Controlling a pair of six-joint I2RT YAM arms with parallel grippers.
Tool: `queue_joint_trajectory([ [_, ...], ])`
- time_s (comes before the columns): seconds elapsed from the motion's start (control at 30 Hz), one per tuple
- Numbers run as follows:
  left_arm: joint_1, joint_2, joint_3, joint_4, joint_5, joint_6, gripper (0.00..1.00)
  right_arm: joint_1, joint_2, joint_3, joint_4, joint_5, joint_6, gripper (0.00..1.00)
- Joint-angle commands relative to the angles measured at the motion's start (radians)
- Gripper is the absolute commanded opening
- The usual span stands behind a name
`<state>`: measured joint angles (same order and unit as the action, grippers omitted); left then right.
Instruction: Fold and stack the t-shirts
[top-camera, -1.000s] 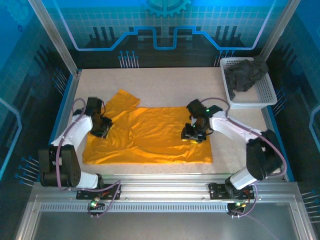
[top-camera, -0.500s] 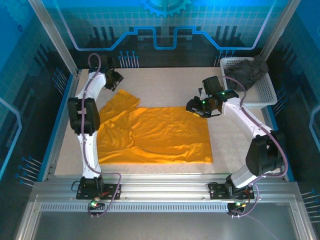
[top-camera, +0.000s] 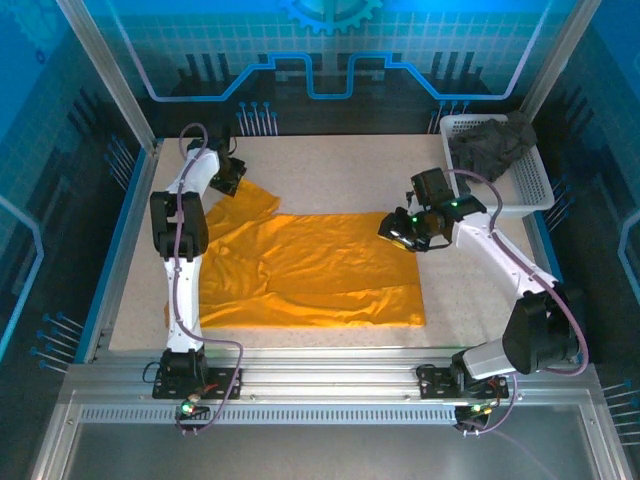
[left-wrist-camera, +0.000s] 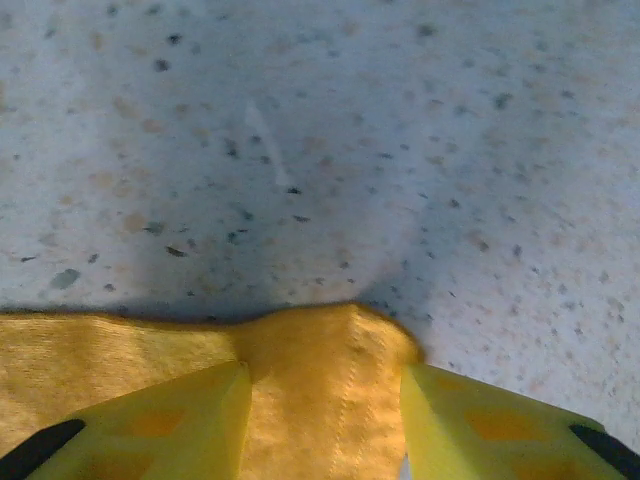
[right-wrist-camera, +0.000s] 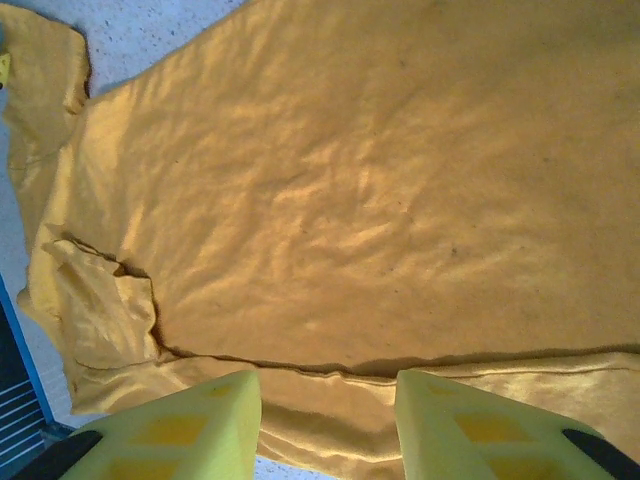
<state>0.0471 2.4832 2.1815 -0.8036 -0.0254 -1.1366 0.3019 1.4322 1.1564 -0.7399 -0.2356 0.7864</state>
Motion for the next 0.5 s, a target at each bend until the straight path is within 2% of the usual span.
queue_joint_trajectory([
  [0.0, 0.008, -0.014, 0.025, 0.021, 0.006, -0.1, 0.45, 0.008, -0.004, -0.013, 0.002, 0.009, 0.013, 0.41],
  [0.47, -0.001, 0.012, 0.044, 0.047, 0.036, -0.201, 0.47, 0.008, -0.053, -0.075, -0.003, 0.013, 0.017, 0.41],
])
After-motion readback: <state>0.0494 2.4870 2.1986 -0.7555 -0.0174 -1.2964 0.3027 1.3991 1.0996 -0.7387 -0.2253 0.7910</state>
